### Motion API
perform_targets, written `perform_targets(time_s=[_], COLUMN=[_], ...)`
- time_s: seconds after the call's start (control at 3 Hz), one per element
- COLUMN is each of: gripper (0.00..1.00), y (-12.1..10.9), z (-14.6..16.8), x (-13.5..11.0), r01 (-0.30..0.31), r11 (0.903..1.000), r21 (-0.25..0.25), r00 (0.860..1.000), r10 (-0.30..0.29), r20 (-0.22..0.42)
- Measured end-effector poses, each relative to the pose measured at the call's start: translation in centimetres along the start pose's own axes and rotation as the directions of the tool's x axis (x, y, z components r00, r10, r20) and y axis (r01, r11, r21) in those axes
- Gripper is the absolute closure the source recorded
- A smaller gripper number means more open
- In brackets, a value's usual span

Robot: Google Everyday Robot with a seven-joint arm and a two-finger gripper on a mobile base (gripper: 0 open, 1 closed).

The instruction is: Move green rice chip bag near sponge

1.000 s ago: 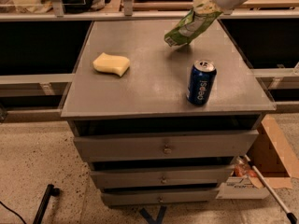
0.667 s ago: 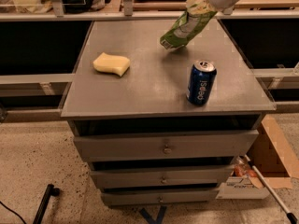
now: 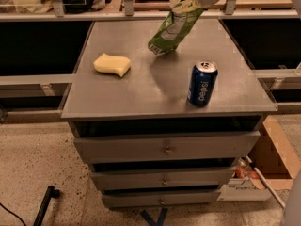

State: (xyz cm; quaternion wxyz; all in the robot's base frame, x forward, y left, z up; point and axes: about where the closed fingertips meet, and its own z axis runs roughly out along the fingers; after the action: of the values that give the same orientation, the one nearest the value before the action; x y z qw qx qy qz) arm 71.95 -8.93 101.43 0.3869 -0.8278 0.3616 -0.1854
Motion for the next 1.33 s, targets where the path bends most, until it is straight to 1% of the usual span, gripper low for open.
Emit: perform_targets(time_s=[0.33,0.67,1.0,1.33], gripper=[1.0,1.0,1.0,1.0], y=[-1.2,-2.1,-2.3,-2.3], z=[0.4,1.0,1.7,2.1], x=[-2.5,-4.9,-6.7,-7.5], r01=[0.031,0.059,0.09,0.099], r11=[0.9994,0.998,0.9956,0.9945], r21=[0.013,0.025,0.025,0.033], r00=[0.996,0.986,0.98,0.978], r10=[-0.032,-0.062,-0.093,-0.103], r20=[0.083,0.153,0.177,0.18])
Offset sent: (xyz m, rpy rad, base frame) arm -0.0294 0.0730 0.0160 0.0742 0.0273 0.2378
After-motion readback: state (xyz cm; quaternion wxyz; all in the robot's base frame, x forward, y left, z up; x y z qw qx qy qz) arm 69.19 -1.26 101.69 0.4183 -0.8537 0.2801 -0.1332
